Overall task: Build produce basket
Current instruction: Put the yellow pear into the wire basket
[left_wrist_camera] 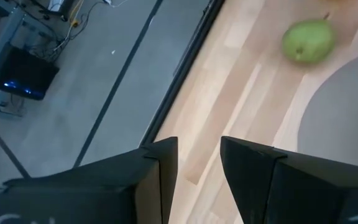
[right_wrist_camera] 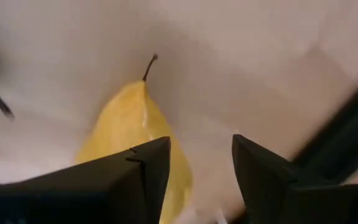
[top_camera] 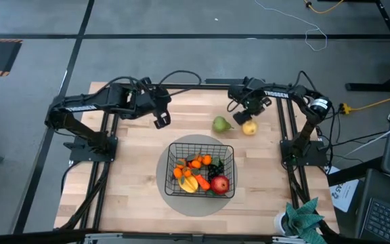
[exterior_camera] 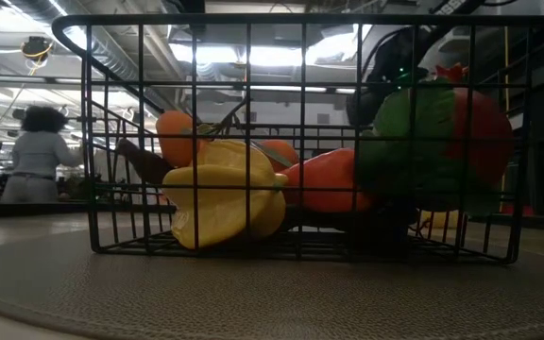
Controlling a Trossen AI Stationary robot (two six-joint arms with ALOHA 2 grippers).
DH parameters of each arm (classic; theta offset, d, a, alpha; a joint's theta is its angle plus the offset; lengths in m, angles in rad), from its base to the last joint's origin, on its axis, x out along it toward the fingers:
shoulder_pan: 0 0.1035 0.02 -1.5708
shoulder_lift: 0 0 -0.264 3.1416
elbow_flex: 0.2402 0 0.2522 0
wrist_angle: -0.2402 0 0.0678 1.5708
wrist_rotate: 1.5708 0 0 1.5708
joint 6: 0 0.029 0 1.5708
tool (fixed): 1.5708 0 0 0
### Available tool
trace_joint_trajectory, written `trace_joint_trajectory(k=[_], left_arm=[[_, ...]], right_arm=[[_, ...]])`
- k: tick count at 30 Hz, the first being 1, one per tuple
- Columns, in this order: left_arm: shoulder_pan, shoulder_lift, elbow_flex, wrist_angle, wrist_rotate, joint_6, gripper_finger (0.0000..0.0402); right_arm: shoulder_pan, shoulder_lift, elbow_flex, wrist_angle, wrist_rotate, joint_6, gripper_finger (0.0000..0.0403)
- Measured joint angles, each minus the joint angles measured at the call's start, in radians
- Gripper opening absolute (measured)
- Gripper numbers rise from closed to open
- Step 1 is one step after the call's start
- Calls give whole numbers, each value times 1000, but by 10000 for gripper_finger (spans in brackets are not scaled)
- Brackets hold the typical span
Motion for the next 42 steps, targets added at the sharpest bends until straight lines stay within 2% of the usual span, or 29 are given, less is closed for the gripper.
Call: trace_joint_trajectory(k=[8,13,20,27,34,40,42], left_arm=[[0,0,-159,19,0,-1,110],[0,1,-253,36,0,-80,110],[-15,1,-272,34,0,-147,110],[-29,-10,-272,31,0,-149,110],[-29,-10,-272,30,0,-150,110],[-28,-10,-272,30,0,-155,110],[-28,-10,-272,30,0,-155,110]], right_arm=[[55,0,0,-178,22,4,161],[98,0,0,-269,21,7,161],[179,0,0,-186,-15,13,161],[249,0,0,-109,-78,-84,161],[260,0,0,-69,60,-323,161],[269,0,0,119,-140,-342,161],[277,0,0,131,-170,-358,161]])
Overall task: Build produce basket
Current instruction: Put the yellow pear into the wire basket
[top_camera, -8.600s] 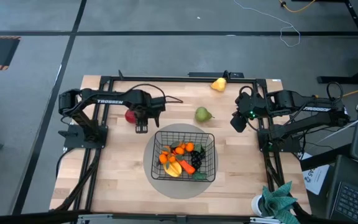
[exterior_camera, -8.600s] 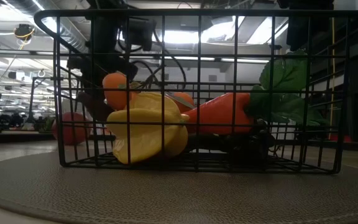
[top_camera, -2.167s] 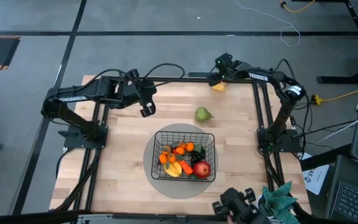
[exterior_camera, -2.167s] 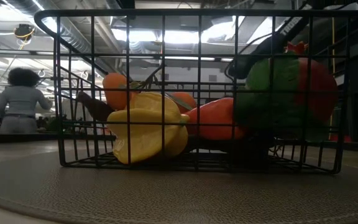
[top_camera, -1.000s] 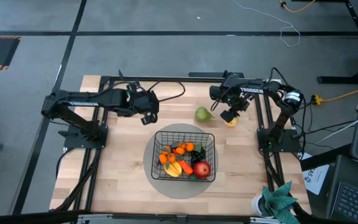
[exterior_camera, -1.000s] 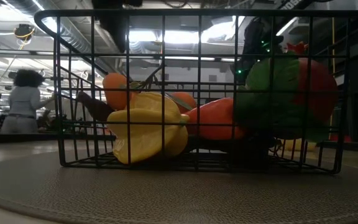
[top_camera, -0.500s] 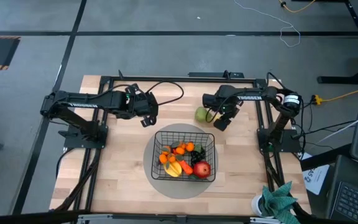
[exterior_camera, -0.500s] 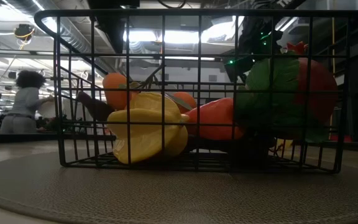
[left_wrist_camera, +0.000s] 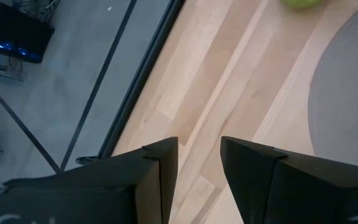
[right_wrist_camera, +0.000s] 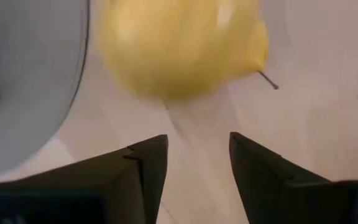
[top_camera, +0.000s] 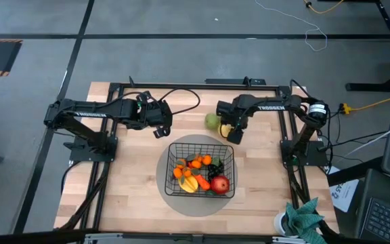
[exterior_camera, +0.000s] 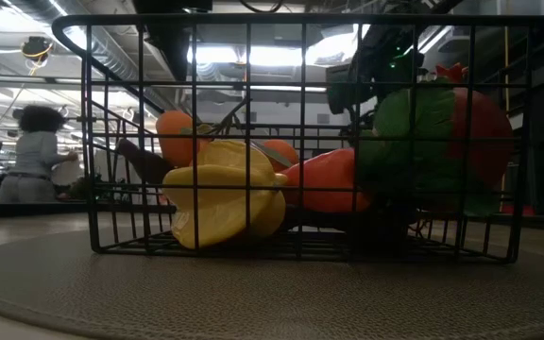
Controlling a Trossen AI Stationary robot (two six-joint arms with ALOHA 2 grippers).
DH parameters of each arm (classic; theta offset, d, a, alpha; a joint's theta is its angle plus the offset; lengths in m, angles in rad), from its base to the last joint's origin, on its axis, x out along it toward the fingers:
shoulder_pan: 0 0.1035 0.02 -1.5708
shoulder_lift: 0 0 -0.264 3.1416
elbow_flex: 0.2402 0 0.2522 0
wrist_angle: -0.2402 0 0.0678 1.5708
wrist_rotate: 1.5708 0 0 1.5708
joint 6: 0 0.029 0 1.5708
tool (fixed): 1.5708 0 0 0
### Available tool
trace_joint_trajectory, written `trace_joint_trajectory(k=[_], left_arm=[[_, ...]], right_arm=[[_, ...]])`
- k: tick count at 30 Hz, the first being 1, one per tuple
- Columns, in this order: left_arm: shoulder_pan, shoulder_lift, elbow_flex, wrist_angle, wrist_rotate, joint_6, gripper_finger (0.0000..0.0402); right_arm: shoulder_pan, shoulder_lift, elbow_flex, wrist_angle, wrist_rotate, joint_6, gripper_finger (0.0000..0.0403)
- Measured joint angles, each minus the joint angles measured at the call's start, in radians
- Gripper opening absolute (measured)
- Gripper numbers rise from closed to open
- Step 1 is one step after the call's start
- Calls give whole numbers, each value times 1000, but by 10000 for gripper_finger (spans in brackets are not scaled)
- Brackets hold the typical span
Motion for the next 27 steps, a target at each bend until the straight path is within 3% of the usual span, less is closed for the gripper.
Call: trace_joint_trajectory(k=[8,13,19,27], left_arm=[[0,0,0,0,0,0,110],[0,0,0,0,0,-2,110],[0,0,0,0,0,-2,110],[0,0,0,0,0,-2,110]], right_arm=[[7,0,0,31,96,-237,161],[8,0,0,87,30,-339,161],[7,1,0,86,25,-472,161],[7,42,-27,100,28,-454,161]])
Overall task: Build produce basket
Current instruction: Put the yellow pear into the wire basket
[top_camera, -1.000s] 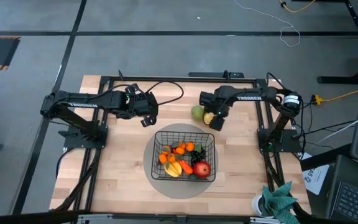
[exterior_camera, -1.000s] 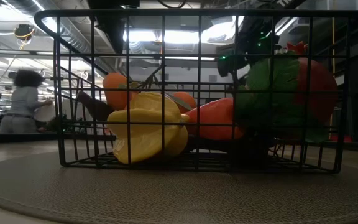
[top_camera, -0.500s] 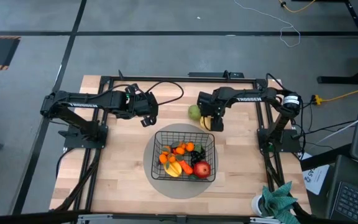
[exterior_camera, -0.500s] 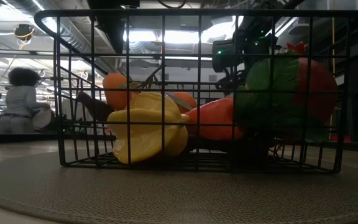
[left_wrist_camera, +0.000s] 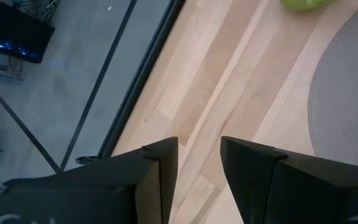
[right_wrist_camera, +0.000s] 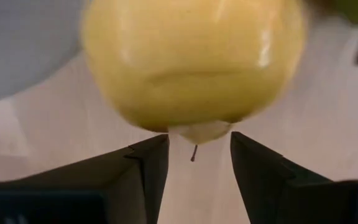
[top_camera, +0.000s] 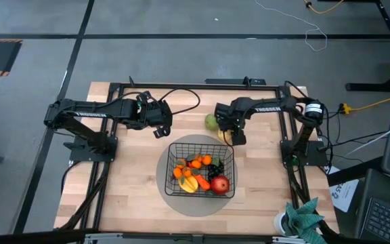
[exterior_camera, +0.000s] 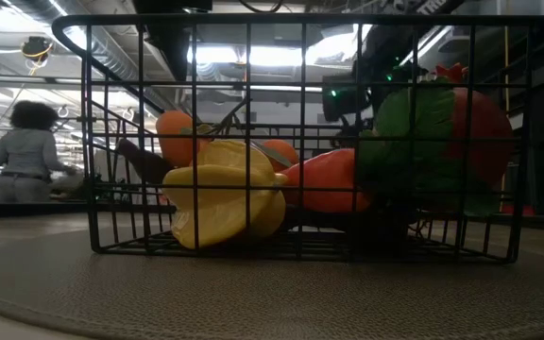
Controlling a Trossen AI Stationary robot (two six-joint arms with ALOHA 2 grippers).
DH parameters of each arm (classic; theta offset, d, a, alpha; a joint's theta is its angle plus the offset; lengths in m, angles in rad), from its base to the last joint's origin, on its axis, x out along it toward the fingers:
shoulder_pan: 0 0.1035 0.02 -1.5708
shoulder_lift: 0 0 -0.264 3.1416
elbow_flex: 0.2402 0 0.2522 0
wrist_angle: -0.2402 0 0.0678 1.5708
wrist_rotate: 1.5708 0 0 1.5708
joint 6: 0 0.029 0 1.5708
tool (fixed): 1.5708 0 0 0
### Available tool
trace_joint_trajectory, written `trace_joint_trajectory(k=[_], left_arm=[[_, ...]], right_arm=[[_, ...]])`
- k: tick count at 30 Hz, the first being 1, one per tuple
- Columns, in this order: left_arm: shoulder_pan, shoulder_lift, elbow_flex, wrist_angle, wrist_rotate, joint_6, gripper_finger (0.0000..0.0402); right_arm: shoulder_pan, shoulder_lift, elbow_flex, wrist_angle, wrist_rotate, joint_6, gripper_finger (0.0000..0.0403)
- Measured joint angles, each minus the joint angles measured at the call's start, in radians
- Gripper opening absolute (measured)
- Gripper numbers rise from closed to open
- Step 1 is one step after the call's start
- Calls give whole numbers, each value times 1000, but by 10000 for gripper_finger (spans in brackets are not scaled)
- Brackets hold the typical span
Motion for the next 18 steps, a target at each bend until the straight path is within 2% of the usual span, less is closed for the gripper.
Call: trace_joint_trajectory(k=[9,18], left_arm=[[0,0,0,0,0,2,110],[0,0,0,0,0,2,110]], right_arm=[[-1,-7,-143,103,38,15,161],[-2,1,-100,128,116,30,161]])
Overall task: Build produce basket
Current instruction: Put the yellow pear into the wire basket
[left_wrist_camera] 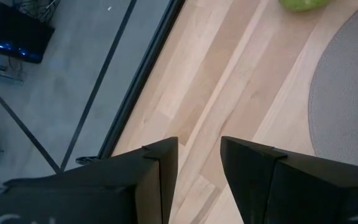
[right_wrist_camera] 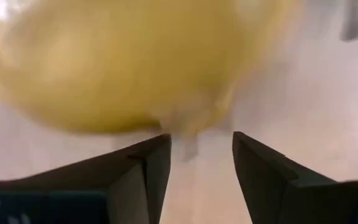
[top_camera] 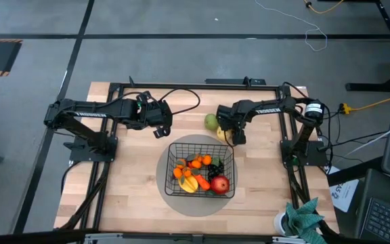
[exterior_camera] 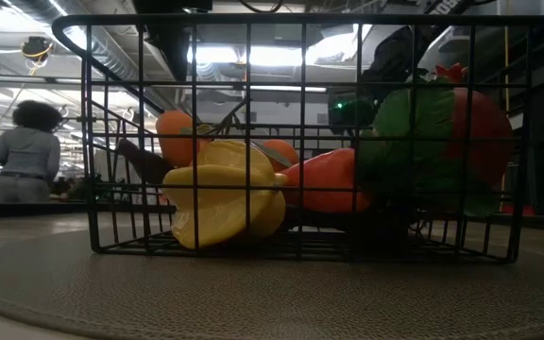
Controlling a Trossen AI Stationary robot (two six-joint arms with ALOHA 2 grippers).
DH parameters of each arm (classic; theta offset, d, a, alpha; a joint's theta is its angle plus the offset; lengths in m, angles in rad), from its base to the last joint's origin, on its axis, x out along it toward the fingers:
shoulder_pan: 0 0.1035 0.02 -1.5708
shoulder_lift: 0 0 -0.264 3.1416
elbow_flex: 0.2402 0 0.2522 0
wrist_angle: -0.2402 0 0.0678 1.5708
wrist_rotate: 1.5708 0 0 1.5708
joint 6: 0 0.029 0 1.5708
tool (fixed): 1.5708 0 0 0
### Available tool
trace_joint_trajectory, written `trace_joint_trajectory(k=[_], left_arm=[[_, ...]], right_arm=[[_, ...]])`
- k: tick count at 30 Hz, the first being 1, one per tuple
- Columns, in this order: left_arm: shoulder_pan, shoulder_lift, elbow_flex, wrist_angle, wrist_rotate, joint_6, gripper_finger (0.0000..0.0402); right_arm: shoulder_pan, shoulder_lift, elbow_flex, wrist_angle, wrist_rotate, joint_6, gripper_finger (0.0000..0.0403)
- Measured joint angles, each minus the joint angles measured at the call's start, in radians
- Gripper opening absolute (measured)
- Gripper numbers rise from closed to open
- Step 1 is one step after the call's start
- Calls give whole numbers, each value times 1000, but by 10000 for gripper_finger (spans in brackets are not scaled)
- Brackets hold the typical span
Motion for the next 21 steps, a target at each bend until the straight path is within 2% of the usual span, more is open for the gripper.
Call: trace_joint_trajectory(k=[3,7,12,18,21], left_arm=[[0,0,0,0,0,0,110],[0,0,0,0,0,0,110],[0,0,0,0,0,0,110],[0,0,0,0,0,0,110],[0,0,0,0,0,0,110]], right_arm=[[-1,0,5,50,16,0,161],[1,0,6,96,-79,-26,161],[0,0,6,98,-135,-40,161],[1,0,6,99,-143,-31,161],[1,0,6,98,-204,-32,161]])
